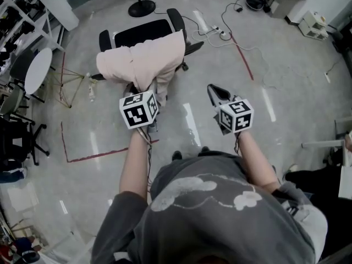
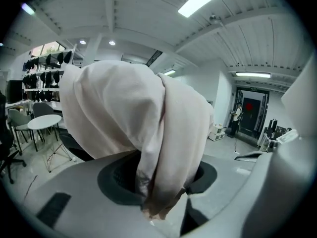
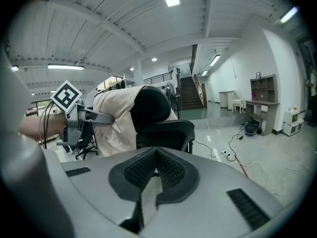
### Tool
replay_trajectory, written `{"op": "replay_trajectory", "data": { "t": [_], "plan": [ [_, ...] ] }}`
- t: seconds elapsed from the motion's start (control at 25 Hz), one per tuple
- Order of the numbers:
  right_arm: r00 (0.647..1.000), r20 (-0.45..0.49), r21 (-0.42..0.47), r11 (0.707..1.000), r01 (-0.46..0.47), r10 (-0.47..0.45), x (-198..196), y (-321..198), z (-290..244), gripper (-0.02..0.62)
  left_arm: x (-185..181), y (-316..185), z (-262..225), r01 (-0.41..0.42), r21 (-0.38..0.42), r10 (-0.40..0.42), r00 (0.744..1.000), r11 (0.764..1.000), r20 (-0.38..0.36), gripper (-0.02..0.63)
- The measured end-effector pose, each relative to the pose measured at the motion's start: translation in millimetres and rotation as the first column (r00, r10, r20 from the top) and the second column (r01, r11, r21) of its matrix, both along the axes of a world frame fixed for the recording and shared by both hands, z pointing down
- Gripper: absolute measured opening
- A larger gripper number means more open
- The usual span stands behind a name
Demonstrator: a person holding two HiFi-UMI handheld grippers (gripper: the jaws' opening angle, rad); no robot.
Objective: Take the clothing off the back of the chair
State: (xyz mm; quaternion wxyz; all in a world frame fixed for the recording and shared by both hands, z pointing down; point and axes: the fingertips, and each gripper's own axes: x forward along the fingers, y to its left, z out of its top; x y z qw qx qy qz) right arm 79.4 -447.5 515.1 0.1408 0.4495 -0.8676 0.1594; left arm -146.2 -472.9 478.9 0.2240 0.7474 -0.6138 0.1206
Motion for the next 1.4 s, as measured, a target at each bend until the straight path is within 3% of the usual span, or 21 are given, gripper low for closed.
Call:
{"op": "replay_trajectory", "data": {
  "t": [0.12,0.24,0.76,1.04,1.4],
  "plan": [
    [1.000,-0.007,0.000,1.000,-0.016,0.016,0.2,1.2,0.0,-0.008,-5.1,4.4,-1.5,-0.012,0.007,0.012,1.000,1.000,-0.010,0.141],
    [0.999,-0.008,0.000,0.999,-0.040,0.040,-1.3,3.1,-0.4,-0.008,2.5,11.9,-4.8,-0.072,0.025,0.073,0.997,0.997,-0.015,0.029],
    [0.985,0.018,-0.014,0.985,-0.171,0.171,-6.2,29.8,-0.3,-0.008,21.4,47.6,-23.4,-0.272,0.103,0.279,0.959,0.957,-0.058,0.023],
    [0.992,0.043,0.003,0.992,-0.123,0.123,-1.3,51.5,-15.6,-0.008,30.8,78.0,-29.3,-0.234,0.115,0.246,0.965,0.965,-0.095,0.021],
    [0.987,0.134,-0.030,0.996,-0.083,0.086,8.6,102.8,-11.0,-0.008,39.2,137.9,-42.9,-0.218,0.122,0.227,0.972,0.968,-0.065,0.021]
  ]
}}
